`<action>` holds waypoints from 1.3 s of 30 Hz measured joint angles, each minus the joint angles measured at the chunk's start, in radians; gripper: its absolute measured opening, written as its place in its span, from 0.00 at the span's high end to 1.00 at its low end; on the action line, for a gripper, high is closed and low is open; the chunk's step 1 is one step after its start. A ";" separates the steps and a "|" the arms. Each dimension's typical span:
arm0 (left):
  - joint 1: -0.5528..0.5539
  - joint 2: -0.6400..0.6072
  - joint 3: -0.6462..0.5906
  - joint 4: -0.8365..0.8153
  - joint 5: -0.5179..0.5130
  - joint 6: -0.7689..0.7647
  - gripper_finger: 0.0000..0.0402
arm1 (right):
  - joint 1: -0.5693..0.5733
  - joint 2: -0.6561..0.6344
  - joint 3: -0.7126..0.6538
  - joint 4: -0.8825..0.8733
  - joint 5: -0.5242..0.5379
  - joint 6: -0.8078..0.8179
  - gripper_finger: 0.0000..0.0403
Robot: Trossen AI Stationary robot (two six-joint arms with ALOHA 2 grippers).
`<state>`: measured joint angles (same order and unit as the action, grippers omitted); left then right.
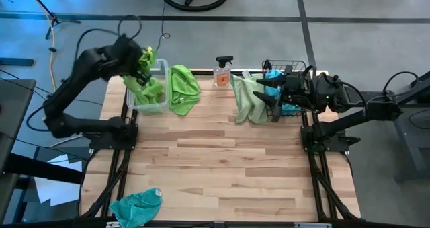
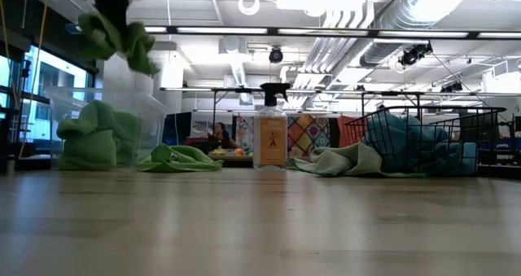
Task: Sort microfiber towel by color & place in baskets
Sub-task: Put the green microfiber cloth into the bin
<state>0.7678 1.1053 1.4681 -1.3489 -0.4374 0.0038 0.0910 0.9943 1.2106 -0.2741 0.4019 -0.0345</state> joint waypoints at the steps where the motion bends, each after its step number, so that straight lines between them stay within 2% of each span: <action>1: 0.035 0.028 0.000 -0.010 0.007 0.028 1.00 | 0.000 0.000 0.000 -0.001 0.000 0.000 0.51; 3: 0.096 0.083 0.001 -0.028 0.033 0.073 1.00 | 0.000 0.000 0.000 -0.009 0.000 0.000 0.51; 5: 0.113 0.122 0.005 -0.070 0.004 0.077 1.00 | 0.000 0.000 0.000 -0.021 0.000 0.000 0.51; 7: 0.092 0.138 0.010 -0.115 0.008 0.080 1.00 | 0.000 0.000 0.000 -0.034 0.000 0.000 0.51; 11: 0.077 0.160 0.007 -0.117 0.098 0.085 1.00 | 0.000 0.001 0.000 -0.065 0.000 0.000 0.51; 16: 0.062 0.177 0.009 -0.103 0.108 0.080 1.00 | 0.000 0.001 0.000 -0.084 0.000 0.000 0.51; 30: 0.082 0.418 0.008 -0.117 -0.016 0.111 1.00 | 0.000 0.001 0.000 -0.118 0.000 0.000 0.51; 35: 0.096 0.508 0.008 -0.115 -0.020 0.194 1.00 | 0.000 0.001 0.000 -0.159 0.000 0.008 0.51; 39: 0.096 0.560 0.008 -0.110 0.013 0.365 1.00 | 0.000 0.002 0.000 -0.196 -0.001 0.037 0.51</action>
<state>0.8639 1.6651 1.4761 -1.4587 -0.4249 0.3687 0.0910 0.9958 1.2106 -0.4700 0.4011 0.0028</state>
